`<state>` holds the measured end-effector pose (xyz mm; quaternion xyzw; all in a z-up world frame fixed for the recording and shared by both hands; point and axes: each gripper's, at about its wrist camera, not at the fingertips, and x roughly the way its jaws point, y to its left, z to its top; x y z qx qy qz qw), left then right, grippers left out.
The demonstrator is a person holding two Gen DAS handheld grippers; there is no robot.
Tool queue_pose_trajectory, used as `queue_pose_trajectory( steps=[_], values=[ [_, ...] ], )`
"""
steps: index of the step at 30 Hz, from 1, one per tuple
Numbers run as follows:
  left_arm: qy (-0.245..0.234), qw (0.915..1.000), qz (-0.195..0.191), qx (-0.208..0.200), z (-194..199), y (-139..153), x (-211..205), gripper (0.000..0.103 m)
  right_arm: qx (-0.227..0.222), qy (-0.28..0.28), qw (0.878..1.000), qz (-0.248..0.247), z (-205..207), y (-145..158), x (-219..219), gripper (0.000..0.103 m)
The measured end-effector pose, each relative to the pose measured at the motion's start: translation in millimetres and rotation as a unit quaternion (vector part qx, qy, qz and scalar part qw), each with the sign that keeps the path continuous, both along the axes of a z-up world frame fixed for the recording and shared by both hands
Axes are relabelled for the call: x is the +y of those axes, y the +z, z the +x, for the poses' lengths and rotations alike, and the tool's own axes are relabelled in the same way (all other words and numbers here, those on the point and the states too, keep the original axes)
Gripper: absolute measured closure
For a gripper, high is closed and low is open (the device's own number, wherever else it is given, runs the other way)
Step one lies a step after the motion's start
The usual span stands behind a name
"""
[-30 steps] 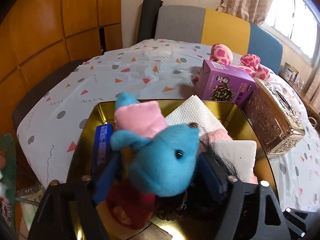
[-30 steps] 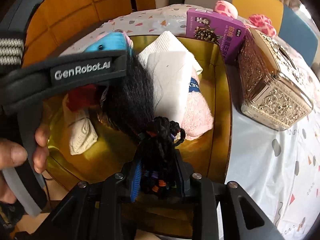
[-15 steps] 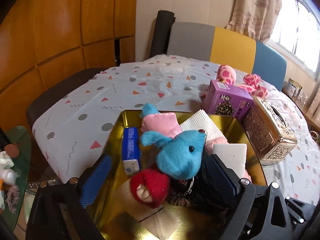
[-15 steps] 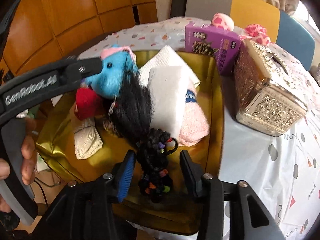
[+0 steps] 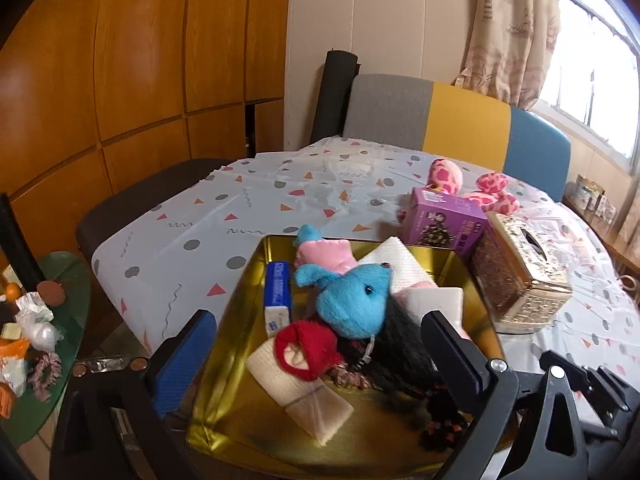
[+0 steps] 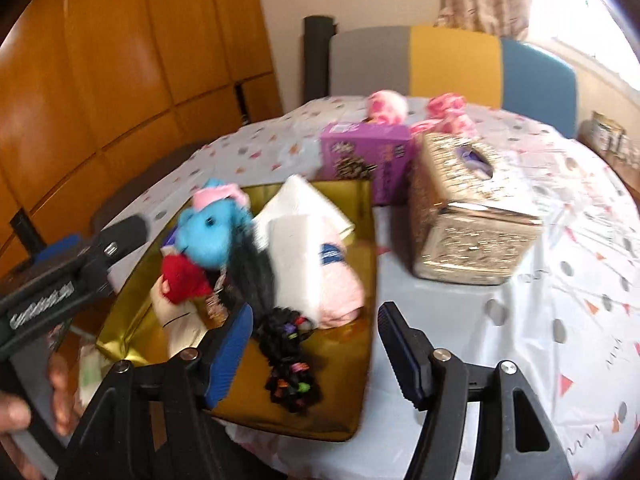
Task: Organize soft objects
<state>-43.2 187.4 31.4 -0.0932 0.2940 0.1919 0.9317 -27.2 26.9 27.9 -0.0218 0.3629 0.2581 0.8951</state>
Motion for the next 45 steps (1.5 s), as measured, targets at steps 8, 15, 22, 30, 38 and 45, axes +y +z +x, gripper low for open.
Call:
queue_pose_trajectory(
  steps=[8,15,22,30,38,45],
  values=[
    [-0.01,0.9999,0.006,-0.008,-13.1,2.8,-19.2,0.0,-0.009,-0.053,0.998,-0.016,2.5,0.1,-16.7,0.037],
    [-0.012,0.9997,0.019,-0.007,-16.1,3.0,-27.9,0.0,-0.013,-0.057,0.998,-0.02,-0.9,-0.3,-19.5,0.037],
    [-0.006,0.9999,0.013,-0.007,-16.7,2.3,-25.0,0.0,-0.013,-0.057,0.998,-0.019,-1.9,-0.3,-20.5,0.037],
    [-0.002,0.9999,0.01,-0.002,-16.9,0.3,-24.4,0.0,-0.014,-0.056,0.998,-0.02,-2.8,0.0,-19.7,0.037],
    [0.0,0.9999,0.01,0.001,-16.7,-1.9,-23.7,0.0,-0.013,-0.054,0.998,-0.022,-3.8,-0.9,-18.0,0.037],
    [0.006,0.9999,0.009,0.0,-18.4,-2.8,-21.5,0.0,-0.013,-0.054,0.998,-0.022,-4.2,-1.4,-17.4,0.037]
  ],
)
